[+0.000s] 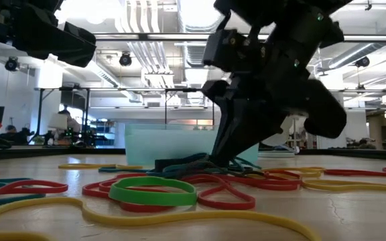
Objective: Pick and place rubber bands into bin
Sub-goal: Put the black rubber band into the green bin
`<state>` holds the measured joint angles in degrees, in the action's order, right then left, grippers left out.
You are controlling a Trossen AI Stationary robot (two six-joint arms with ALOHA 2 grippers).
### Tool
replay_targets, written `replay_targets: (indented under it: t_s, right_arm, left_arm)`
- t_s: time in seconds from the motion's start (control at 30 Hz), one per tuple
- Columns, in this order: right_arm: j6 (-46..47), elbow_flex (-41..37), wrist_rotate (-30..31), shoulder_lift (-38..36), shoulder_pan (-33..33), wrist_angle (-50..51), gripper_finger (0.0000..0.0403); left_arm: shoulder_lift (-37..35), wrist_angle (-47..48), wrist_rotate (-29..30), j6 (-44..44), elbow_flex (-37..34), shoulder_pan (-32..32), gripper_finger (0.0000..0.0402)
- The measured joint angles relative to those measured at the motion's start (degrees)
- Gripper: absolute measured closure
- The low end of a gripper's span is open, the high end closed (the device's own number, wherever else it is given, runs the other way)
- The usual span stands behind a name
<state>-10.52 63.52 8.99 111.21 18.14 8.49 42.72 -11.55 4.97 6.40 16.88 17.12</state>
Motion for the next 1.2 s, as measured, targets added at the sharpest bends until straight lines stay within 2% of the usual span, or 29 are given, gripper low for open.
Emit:
replay_targets:
  t_s: [0.37,0.7,0.8,0.9,1.03,1.2]
  right_arm:
    - [-1.3,0.87,0.51,-7.02,6.48,1.55,0.0394]
    - [-3.48,0.72,16.56,-12.28,12.69,1.66,0.0394]
    - [0.36,0.7,16.56,-12.19,12.45,5.46,0.0394]
    - [10.58,1.32,15.26,-11.46,11.17,15.52,0.0394]
    - [22.75,2.59,22.06,-10.94,10.12,27.43,0.0394]
    - [21.97,2.99,26.29,-11.1,10.46,27.18,0.0394]
  left_arm:
    - [0.02,0.02,0.0,0.02,-0.15,0.0,0.0311]
    - [0.02,-0.03,0.0,0.01,-0.15,0.0,0.0311]
    - [0.02,-0.07,0.0,0.02,-0.21,0.0,0.0311]
    - [0.02,-0.1,0.0,0.02,-0.21,0.0,0.0311]
    - [0.0,-0.66,0.0,0.02,-0.21,0.0,0.0311]
    - [0.16,-1.0,0.0,0.02,-0.34,0.0,0.0311]
